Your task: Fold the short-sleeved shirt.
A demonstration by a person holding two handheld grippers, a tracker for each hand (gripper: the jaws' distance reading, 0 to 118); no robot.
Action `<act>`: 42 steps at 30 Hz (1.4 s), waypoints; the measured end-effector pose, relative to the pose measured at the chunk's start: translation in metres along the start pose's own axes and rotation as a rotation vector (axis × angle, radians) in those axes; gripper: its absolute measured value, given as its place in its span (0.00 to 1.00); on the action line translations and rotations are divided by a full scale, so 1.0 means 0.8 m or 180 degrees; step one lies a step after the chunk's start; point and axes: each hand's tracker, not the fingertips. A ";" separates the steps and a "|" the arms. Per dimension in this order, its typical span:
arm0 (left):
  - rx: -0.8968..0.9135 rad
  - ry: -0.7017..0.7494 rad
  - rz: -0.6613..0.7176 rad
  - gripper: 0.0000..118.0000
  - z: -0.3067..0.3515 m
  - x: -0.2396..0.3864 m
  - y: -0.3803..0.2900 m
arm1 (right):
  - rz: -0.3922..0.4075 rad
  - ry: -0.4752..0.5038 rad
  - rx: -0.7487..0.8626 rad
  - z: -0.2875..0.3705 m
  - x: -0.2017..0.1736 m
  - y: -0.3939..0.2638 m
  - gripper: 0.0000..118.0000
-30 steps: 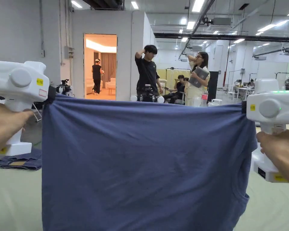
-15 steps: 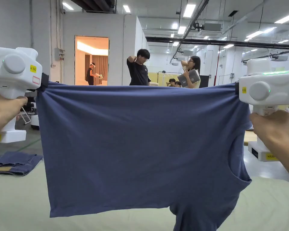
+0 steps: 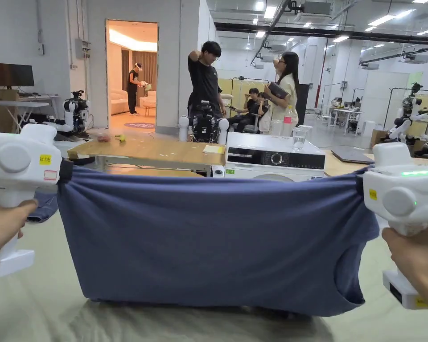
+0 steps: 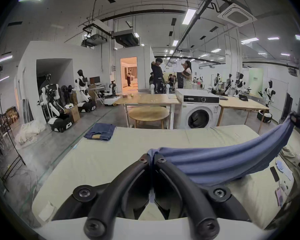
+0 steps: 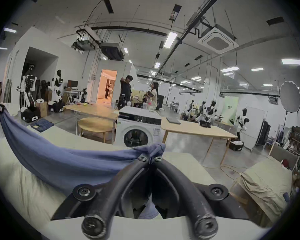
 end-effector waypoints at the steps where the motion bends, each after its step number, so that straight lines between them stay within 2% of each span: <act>1: -0.0024 -0.0013 -0.0002 0.00 0.009 0.000 -0.007 | -0.0001 0.0001 -0.0001 0.011 0.001 -0.010 0.00; 10: -0.0060 -0.0131 0.0086 0.00 0.110 0.009 -0.106 | -0.0035 0.0106 -0.0391 0.093 0.016 -0.110 0.00; 15: -0.0354 -0.0172 0.0241 0.00 0.131 0.010 -0.182 | -0.0094 0.0276 -0.0722 0.130 0.013 -0.173 0.00; 21: -0.0815 -0.0245 0.0181 0.00 0.143 0.016 -0.267 | -0.0122 0.0336 -0.1090 0.165 0.008 -0.242 0.00; 23: -0.0942 -0.0268 0.0160 0.00 0.150 0.016 -0.289 | -0.0054 0.0335 -0.1198 0.179 0.005 -0.260 0.00; 28: -0.1300 -0.0188 0.0025 0.00 0.148 0.013 -0.338 | 0.0150 0.0334 -0.1511 0.201 0.006 -0.310 0.00; 31: -0.1522 -0.0214 0.0123 0.00 0.141 0.004 -0.366 | 0.0122 0.0358 -0.1736 0.205 0.011 -0.342 0.00; 42: -0.2194 -0.0224 -0.0040 0.00 0.097 0.008 -0.436 | 0.0221 0.0476 -0.2415 0.188 0.009 -0.427 0.00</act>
